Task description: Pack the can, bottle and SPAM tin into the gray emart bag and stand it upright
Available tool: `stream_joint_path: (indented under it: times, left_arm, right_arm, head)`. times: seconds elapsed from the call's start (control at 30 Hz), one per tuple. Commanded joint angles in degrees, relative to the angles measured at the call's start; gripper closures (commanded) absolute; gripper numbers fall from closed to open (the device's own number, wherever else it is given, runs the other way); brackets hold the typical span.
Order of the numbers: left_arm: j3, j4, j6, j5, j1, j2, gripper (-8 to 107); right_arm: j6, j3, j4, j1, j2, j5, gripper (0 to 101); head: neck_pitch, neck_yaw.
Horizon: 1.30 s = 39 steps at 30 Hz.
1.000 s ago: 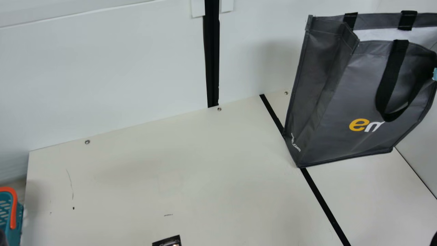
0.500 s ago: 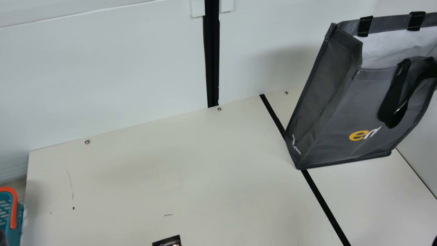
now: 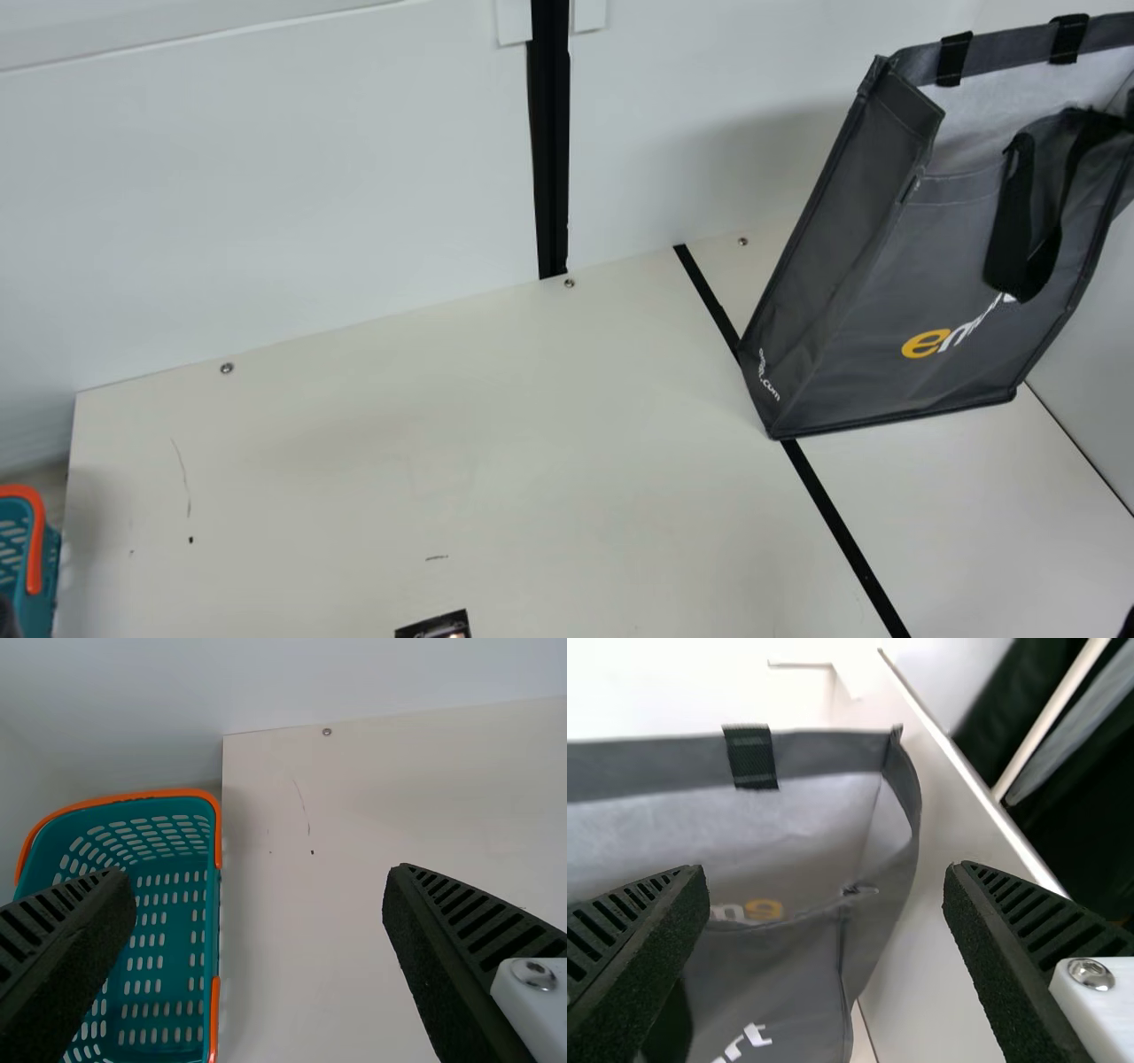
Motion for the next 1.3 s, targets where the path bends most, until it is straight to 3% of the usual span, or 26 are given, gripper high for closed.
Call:
stream_joint_path:
  times: [0.0, 0.23, 0.5, 0.83, 1.27]
  left_arm:
    - [0.0, 0.0, 0.0, 0.0, 0.0, 0.0, 9]
    - [0.0, 0.0, 0.0, 0.0, 0.0, 0.0, 9]
    - [0.0, 0.0, 0.0, 0.0, 0.0, 0.0, 9]
    - [0.0, 0.0, 0.0, 0.0, 0.0, 0.0, 9]
    - [0.0, 0.0, 0.0, 0.0, 0.0, 0.0, 9]
  right_arm:
    - [0.3, -2.2, 0.4, 0.2, 0.4, 0.4, 6]
    - [1.0, -8.3, 2.0, 1.1, 1.7, 2.0, 6]
    - [1.2, -10.8, 3.4, 4.1, 1.4, 2.0, 6]
    - [1.0, -7.5, 3.5, 11.7, -2.7, 2.0, 6]
    - [3.1, -2.8, -0.9, 25.9, -7.5, 2.0, 6]
  head:
    - [-1.3, -0.1]
    - [-1.3, -0.1]
    - [-1.3, -0.1]
    - [-1.3, -0.1]
    - [-1.3, -0.1]
